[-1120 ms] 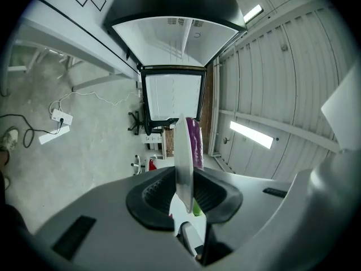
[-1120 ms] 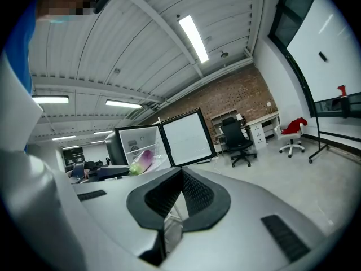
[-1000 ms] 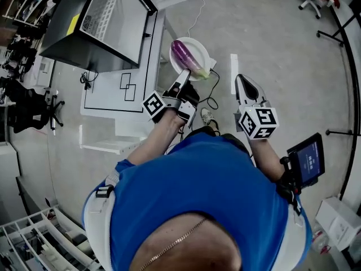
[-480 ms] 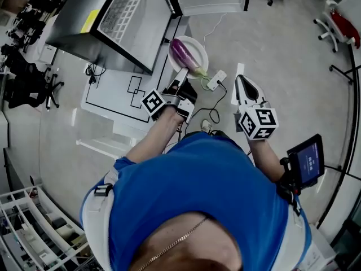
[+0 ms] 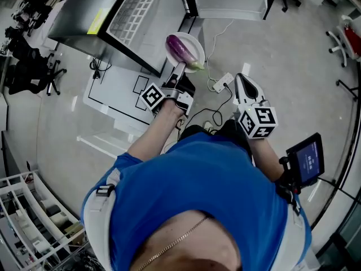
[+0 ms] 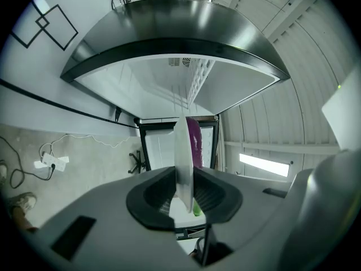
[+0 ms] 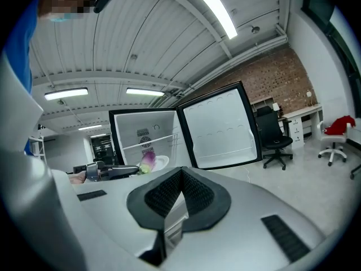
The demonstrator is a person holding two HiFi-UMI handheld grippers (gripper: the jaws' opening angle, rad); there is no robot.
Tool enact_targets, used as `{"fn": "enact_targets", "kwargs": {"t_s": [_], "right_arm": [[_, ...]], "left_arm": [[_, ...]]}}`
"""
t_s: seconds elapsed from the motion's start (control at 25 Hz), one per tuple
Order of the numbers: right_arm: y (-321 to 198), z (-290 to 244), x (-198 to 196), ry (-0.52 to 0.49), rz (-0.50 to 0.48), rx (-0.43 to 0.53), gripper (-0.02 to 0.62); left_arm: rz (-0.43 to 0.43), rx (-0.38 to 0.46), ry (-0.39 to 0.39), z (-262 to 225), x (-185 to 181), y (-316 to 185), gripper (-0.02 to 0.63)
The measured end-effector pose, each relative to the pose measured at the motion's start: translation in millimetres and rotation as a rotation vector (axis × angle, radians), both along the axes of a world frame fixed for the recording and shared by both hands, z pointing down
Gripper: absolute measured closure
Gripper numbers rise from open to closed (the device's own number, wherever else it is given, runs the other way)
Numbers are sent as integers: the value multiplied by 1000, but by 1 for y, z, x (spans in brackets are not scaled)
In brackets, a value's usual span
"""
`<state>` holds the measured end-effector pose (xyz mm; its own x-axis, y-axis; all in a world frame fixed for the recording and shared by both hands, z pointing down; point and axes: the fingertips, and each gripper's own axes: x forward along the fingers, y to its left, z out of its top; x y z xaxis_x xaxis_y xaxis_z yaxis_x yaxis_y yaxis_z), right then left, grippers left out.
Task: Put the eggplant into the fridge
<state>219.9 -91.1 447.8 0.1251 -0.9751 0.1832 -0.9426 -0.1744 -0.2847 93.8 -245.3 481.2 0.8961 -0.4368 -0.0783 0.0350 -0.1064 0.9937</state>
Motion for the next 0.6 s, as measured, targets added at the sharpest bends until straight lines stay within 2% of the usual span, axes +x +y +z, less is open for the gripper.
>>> {"fn": "enact_targets", "kwargs": {"t_s": [0.24,0.6], "right_arm": [[-44,4,12,-8,-70,-6,594],[-108,-12,46,-2,-200,18,594]], "left_arm": [[-71,-5,-4,6,4,-37,520],[-176,8,20,-22,27,-74,520]]}}
